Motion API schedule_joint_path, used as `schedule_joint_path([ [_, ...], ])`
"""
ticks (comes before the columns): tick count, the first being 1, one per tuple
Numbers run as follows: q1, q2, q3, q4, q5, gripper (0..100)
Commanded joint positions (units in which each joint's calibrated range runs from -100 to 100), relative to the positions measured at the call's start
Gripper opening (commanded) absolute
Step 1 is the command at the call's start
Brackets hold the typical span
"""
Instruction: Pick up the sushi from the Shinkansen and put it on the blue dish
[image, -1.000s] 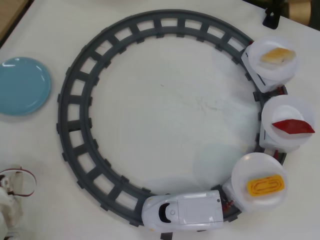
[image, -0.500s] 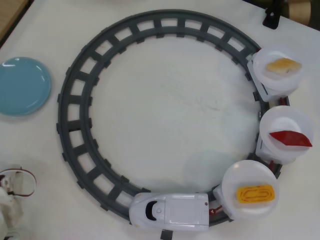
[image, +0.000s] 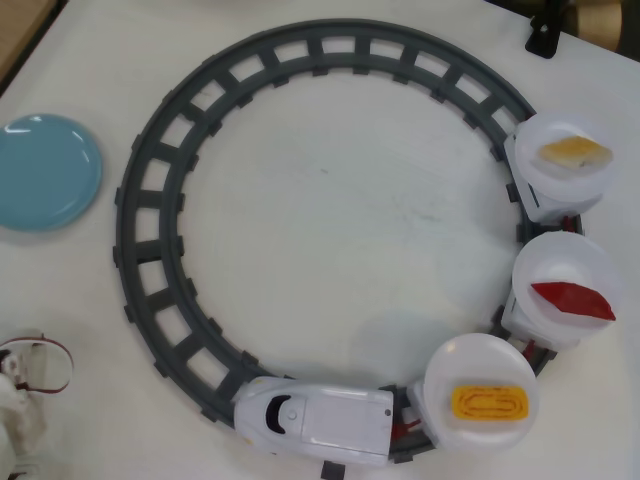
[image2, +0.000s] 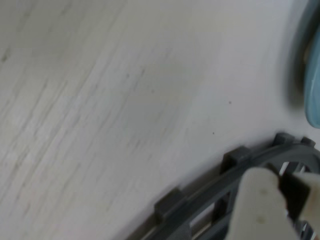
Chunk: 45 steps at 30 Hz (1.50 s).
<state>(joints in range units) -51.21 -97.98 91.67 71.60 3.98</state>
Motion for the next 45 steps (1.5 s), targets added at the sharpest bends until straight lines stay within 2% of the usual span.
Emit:
schedule_joint_path([
  [1, 0.68, -0.12, -0.33, 1.74, 0.15, 3],
  [18, 0.68, 1.63, -19.00, 5.22, 0.25, 3],
  [31, 1.29, 39.12, -48.21, 5.30, -0.11, 3],
  [41, 16.52, 58.45, -64.98, 5.39, 0.15, 3],
  [45, 19.96, 63.92, -71.57, 9.38, 0.20, 3],
])
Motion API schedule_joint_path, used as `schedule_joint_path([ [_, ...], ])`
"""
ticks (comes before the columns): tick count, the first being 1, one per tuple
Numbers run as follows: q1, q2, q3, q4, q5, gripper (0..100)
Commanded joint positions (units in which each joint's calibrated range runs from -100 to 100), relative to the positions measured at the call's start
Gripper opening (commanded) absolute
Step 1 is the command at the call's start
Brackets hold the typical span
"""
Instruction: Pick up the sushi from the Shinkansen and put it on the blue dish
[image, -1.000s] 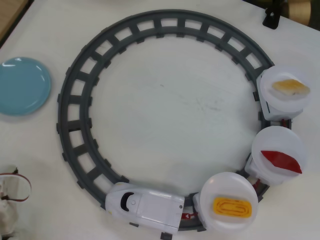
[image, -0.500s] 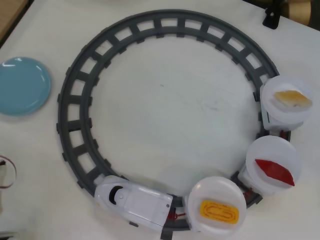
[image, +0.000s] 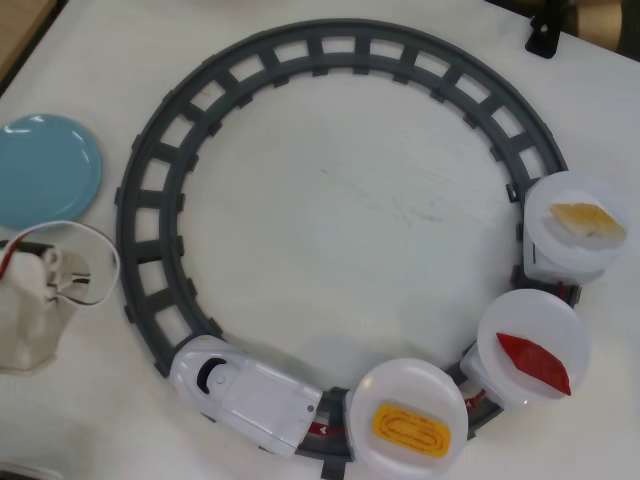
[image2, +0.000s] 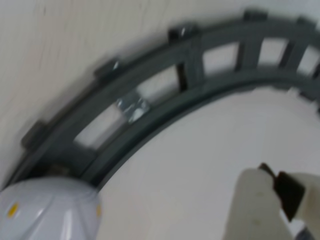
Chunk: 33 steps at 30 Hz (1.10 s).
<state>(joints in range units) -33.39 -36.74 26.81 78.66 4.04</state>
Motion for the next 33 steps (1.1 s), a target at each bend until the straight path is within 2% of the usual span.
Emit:
schedule_joint_path([
  [1, 2.67, 3.84, -8.23, 3.76, 0.15, 3],
  [12, 11.12, 9.32, -18.33, 12.26, 0.25, 3],
  [22, 19.39, 9.90, -19.68, 13.45, 3.71, 10],
  [33, 29.07, 9.98, -19.59, 16.59, 4.49, 22],
])
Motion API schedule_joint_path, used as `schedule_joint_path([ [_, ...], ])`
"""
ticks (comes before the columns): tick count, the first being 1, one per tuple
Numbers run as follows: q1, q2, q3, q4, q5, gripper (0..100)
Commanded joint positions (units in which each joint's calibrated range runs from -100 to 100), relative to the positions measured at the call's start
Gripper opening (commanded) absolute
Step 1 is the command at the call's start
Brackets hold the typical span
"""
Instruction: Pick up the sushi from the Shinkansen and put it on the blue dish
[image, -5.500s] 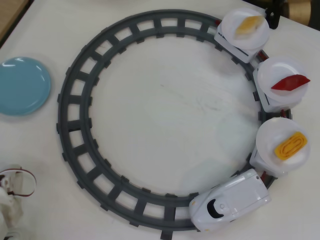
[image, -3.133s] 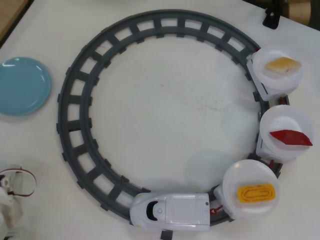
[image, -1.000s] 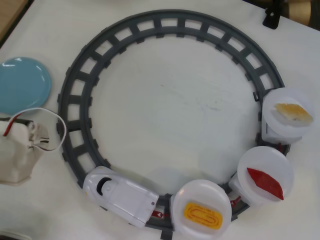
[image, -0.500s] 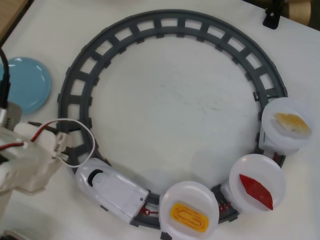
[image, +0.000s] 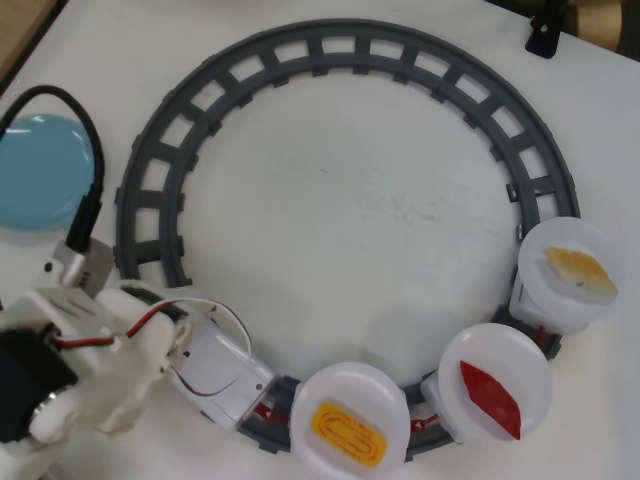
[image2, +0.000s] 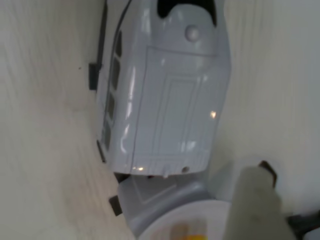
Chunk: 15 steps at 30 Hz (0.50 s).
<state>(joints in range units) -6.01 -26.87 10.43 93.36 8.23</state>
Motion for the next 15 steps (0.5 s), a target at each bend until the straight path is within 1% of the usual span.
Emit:
schedule_joint_path([
  [1, 2.13, 0.11, -3.04, 2.56, 0.30, 23],
  [6, 5.66, 0.11, -2.49, 2.31, 0.40, 23],
  [9, 6.01, 0.28, -1.77, 2.22, 0.98, 23],
  [13, 6.71, 3.27, 0.84, 2.22, 1.08, 23],
  [15, 9.18, 5.59, 1.02, 1.71, 0.72, 23],
])
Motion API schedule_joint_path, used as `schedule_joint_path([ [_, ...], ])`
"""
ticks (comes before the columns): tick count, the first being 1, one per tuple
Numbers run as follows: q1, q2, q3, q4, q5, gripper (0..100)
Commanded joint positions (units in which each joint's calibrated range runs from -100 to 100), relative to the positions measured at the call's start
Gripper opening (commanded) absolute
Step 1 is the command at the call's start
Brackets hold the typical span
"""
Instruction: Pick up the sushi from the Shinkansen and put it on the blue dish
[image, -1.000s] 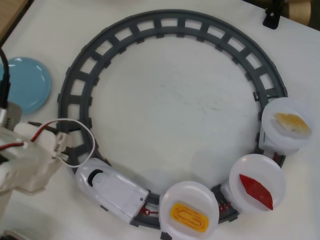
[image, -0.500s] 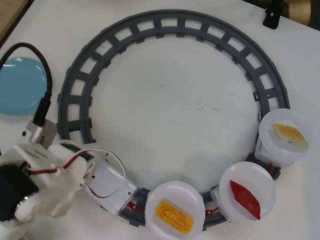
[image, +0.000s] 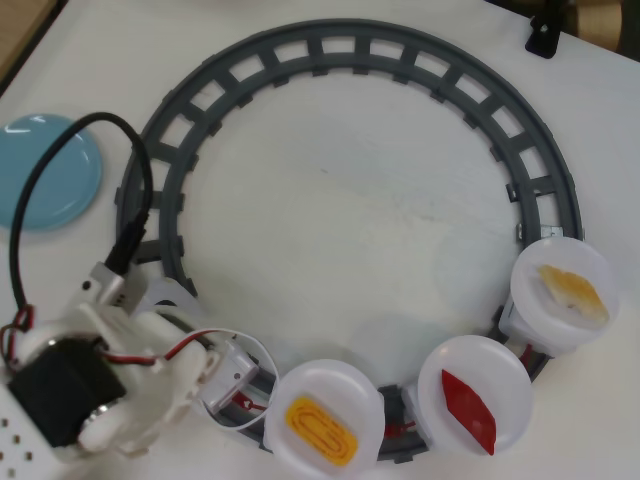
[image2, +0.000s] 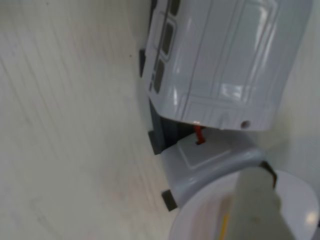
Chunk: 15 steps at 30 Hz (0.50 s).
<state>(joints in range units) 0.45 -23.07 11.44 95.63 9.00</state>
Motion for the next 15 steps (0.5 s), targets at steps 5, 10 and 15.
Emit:
schedule_joint_path([
  [5, 7.30, 6.11, 0.29, -7.52, -0.11, 23],
  [10, 8.18, 7.18, 0.47, -7.86, 0.20, 23],
  [15, 8.18, 7.18, 3.71, -8.45, 0.31, 23],
])
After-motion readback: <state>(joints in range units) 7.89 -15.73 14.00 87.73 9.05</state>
